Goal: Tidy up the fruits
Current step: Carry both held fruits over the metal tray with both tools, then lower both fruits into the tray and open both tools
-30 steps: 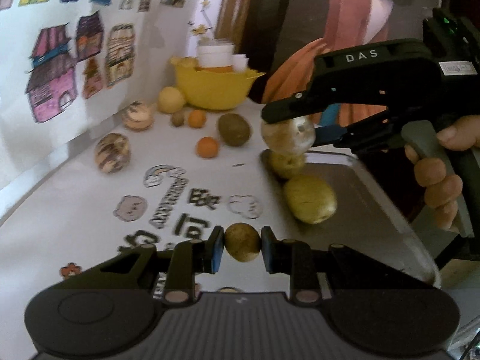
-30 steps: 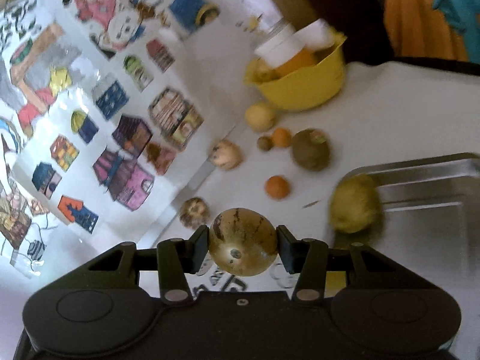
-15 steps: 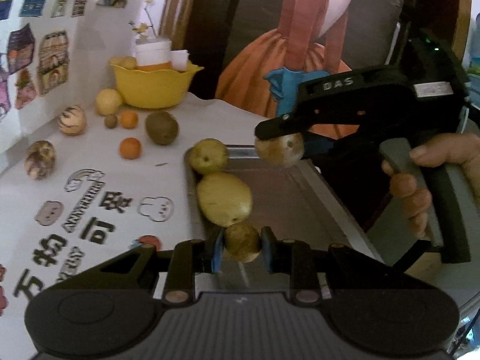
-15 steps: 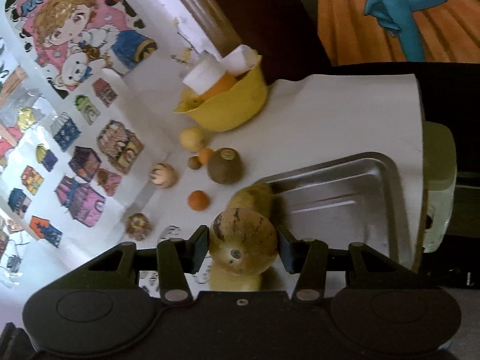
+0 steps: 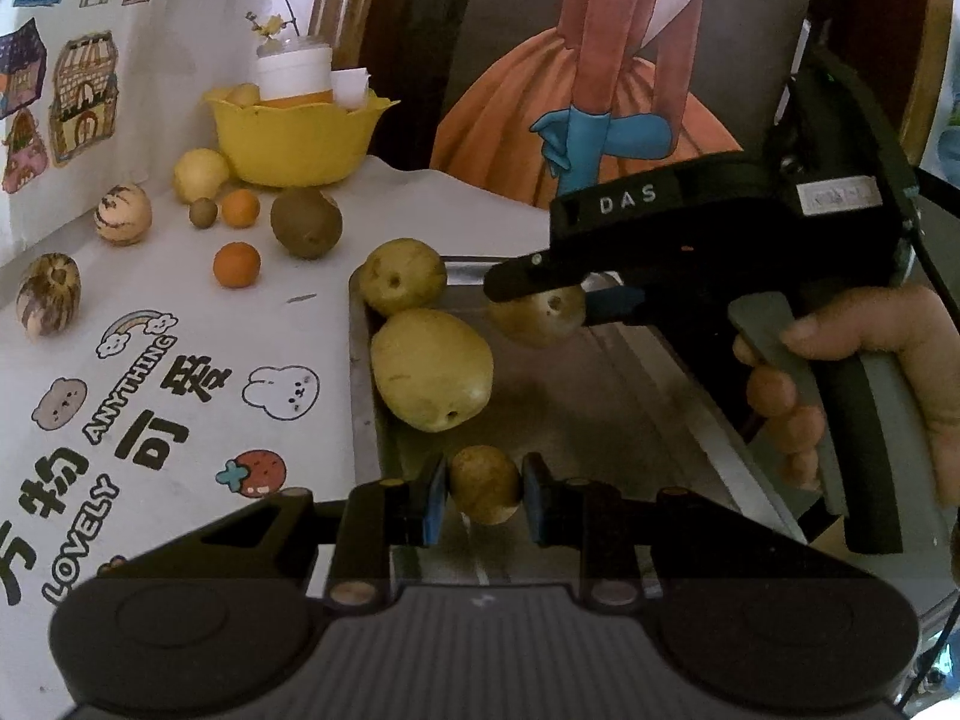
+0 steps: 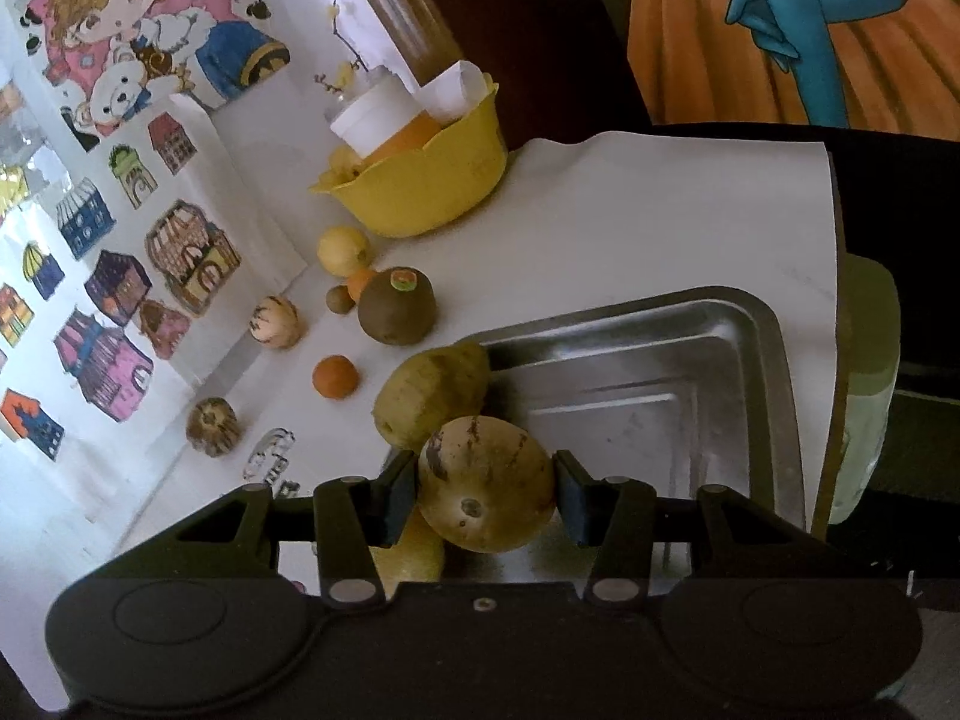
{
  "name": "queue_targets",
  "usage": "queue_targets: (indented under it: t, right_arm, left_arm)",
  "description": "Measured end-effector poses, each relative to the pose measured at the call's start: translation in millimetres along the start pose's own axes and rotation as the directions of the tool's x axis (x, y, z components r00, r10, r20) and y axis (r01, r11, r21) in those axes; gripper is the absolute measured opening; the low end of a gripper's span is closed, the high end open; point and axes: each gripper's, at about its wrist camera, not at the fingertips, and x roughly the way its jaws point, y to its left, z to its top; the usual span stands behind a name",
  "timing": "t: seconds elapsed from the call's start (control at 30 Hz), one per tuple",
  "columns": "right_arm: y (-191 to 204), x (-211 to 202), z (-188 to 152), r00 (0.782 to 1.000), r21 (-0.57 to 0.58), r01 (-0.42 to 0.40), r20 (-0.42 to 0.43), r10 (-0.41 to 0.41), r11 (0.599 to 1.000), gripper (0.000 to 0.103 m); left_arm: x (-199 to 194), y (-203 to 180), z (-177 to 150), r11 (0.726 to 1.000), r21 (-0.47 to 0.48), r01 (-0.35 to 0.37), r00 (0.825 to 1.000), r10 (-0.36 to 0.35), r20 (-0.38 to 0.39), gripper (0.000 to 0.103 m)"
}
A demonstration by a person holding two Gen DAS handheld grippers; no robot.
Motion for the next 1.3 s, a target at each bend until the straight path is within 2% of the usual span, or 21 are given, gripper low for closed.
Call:
queue_targets:
  t: [0.57, 1.3]
  right_arm:
    - [7.9, 11.4, -11.4, 0.997, -0.110, 0.072, 0.009, -0.071, 0.991, 0.050]
    - [8.2, 10.1, -15.9, 0.996, -0.114, 0.086, -0.018, -0.088, 0.990, 0.053]
  left_arm:
    - [8.7, 3.4, -1.6, 0.999, -0.008, -0.037, 0.999, 0.037, -0.007, 0.029]
    - [9.6, 5.1, -3.2, 0.999, -0.030, -0.035, 0.999, 0.033, -0.039, 0.031]
